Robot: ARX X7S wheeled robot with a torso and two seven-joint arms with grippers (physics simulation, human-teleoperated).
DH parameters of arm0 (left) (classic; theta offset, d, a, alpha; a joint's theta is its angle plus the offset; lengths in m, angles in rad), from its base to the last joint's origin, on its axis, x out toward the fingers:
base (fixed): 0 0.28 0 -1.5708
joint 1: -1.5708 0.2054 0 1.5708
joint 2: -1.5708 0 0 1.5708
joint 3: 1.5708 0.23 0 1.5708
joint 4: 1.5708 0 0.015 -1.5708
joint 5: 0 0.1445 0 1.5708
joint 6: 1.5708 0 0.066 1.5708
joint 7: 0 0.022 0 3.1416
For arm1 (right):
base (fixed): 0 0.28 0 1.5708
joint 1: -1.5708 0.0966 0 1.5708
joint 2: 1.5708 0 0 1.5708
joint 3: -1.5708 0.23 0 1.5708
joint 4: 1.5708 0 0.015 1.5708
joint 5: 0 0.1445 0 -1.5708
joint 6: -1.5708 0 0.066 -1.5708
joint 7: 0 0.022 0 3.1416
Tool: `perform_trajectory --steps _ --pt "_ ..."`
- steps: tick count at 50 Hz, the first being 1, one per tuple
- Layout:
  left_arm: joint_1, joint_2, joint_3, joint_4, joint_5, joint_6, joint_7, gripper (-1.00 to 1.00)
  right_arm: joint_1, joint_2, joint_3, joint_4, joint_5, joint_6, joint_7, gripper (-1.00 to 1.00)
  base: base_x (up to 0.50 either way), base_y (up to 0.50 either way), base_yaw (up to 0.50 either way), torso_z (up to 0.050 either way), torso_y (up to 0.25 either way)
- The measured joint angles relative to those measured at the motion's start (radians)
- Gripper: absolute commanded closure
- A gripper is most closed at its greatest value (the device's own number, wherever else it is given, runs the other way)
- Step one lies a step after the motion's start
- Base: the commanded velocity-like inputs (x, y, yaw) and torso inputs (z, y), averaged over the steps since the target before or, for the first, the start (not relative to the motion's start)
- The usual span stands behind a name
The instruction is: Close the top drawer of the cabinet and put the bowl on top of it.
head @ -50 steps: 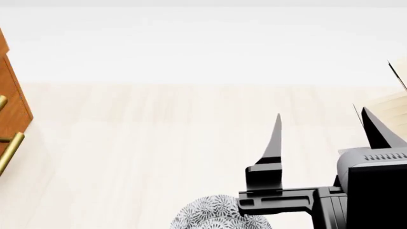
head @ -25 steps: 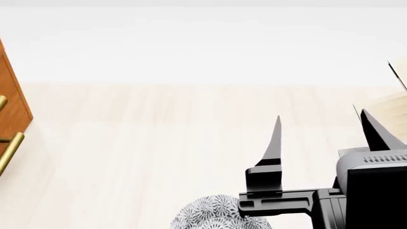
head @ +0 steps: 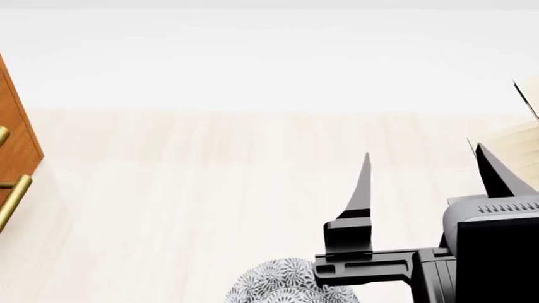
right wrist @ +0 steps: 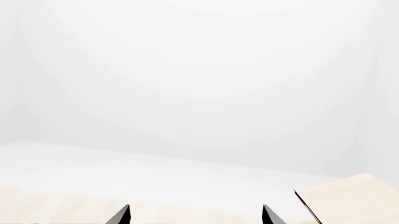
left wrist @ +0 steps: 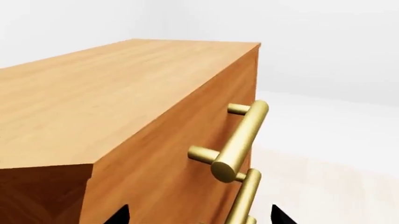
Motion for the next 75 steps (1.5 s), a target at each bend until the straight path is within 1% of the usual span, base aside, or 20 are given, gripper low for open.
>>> perform_trajectory --steps 12,19,42,60,67,75 --pt "0.003 0.0 -0.013 0.005 -0.021 0.003 -0.007 -1.0 0.006 0.002 -0.017 0.005 -0.007 -0.004 0.002 -1.0 0.0 0.0 0.0 0.0 0.0" --pt "0.012 0.013 0.012 0.031 0.004 0.012 -0.006 -1.0 0.004 0.002 -0.025 0.007 -0.012 -0.009 0.002 -1.0 0.0 0.0 0.0 0.0 0.0" --pt "0.024 0.087 0.086 0.258 -0.08 -0.092 -0.017 -1.0 -0.04 0.011 -0.036 0.018 -0.054 -0.053 -0.027 -1.0 0.0 0.0 0.0 0.0 0.0" --pt "0.038 0.118 0.102 0.431 -0.202 -0.181 -0.022 -1.0 -0.036 -0.005 -0.077 0.102 -0.129 -0.098 -0.083 -1.0 0.0 0.0 0.0 0.0 0.0" --pt "0.048 0.133 0.099 0.511 -0.273 -0.221 -0.036 -1.0 -0.036 -0.008 -0.089 0.133 -0.155 -0.118 -0.106 -1.0 0.0 0.0 0.0 0.0 0.0" --pt "-0.005 0.155 0.077 0.537 -0.381 -0.291 -0.06 -1.0 -0.047 -0.009 -0.098 0.16 -0.182 -0.145 -0.132 -1.0 0.0 0.0 0.0 0.0 0.0"
